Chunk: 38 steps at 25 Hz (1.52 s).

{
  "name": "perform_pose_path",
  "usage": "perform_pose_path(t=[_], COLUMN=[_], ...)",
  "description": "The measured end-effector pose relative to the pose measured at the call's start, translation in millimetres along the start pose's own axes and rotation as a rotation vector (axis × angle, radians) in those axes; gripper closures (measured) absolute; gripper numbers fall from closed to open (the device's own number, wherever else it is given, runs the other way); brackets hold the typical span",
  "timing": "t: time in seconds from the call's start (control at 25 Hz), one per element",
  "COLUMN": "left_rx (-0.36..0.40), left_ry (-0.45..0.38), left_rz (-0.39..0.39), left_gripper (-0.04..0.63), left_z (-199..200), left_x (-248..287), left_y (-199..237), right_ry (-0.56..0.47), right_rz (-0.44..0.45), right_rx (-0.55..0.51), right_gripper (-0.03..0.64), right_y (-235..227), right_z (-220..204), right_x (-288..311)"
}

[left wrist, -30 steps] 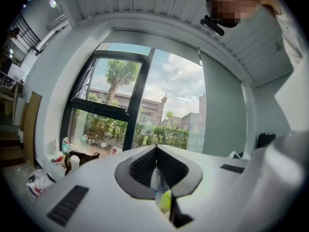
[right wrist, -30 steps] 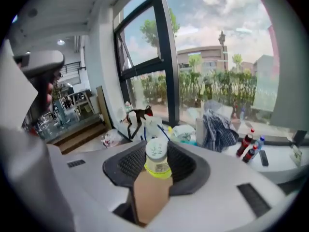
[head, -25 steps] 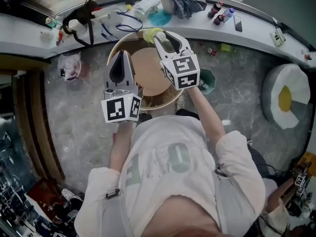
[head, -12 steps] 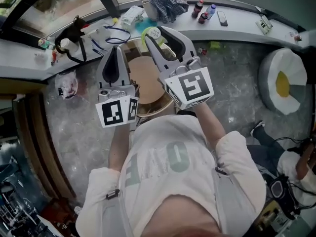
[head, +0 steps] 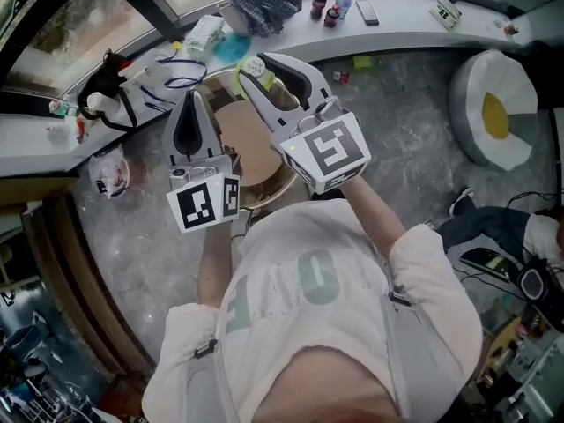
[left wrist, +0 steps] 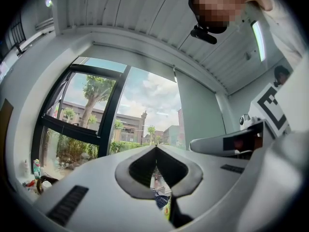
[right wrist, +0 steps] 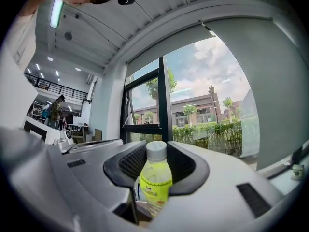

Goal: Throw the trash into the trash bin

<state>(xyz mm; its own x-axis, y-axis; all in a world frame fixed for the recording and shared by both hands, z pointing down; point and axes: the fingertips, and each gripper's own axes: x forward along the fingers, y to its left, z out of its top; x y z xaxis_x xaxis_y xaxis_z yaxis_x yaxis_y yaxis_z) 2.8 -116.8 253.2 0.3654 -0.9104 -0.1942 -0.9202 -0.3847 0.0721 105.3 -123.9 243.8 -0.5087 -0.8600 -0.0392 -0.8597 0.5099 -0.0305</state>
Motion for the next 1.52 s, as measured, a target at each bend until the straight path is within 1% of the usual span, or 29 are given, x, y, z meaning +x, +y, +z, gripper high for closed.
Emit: perform_pose_path(t=[0.16,0.36,0.56,0.8,0.96,1.08,1.24,1.32,1.4,1.52], left_rx=[-0.025,-0.043,-0.062,-0.081,-0.081,-0.076,-0.065,-0.057,-0.054,-0.055], left_ry=[0.018,0.079,0.151,0.239,0.287,0.298,0.309,0.323,0.334,0.34], left_rz=[0.007,-0.037,-0.124,-0.221,-0.253,-0.261,-0.269,-0.267,-0.26,-0.258], left_gripper=[0.583,0.584,0.583,0.583,0.583,0.583,0.583,0.583,0.583,0.583], left_z=[-13.2,-45.1,-84.9,-129.0,-150.0,-155.6,-161.7,-167.4,-171.9,-174.7], left_x=[6.8,26.5,49.1,73.5,87.5,93.2,97.2,96.7,96.0,96.4], left_y=[-7.1,-34.5,-88.5,-145.7,-174.2,-188.6,-199.7,-202.5,-204.8,-212.3], right_ry=[0.041,0.137,0.275,0.436,0.521,0.606,0.711,0.759,0.803,0.845], right_rz=[-0.059,-0.185,-0.327,-0.426,-0.431,-0.423,-0.379,-0.372,-0.381,-0.38], right_rx=[-0.009,0.062,0.079,0.136,0.218,0.261,0.267,0.279,0.293,0.282], right_gripper=[0.48,0.48,0.48,0.48,0.48,0.48,0.48,0.479,0.48,0.479], right_y=[-33.3,-106.2,-175.3,-234.1,-254.8,-257.9,-252.1,-248.2,-246.4,-245.3], right_z=[-11.7,-48.0,-106.5,-188.9,-243.1,-291.9,-347.9,-371.7,-391.4,-408.7], right_x=[-12.5,-46.6,-101.0,-152.4,-176.2,-192.9,-206.4,-213.8,-221.8,-231.1])
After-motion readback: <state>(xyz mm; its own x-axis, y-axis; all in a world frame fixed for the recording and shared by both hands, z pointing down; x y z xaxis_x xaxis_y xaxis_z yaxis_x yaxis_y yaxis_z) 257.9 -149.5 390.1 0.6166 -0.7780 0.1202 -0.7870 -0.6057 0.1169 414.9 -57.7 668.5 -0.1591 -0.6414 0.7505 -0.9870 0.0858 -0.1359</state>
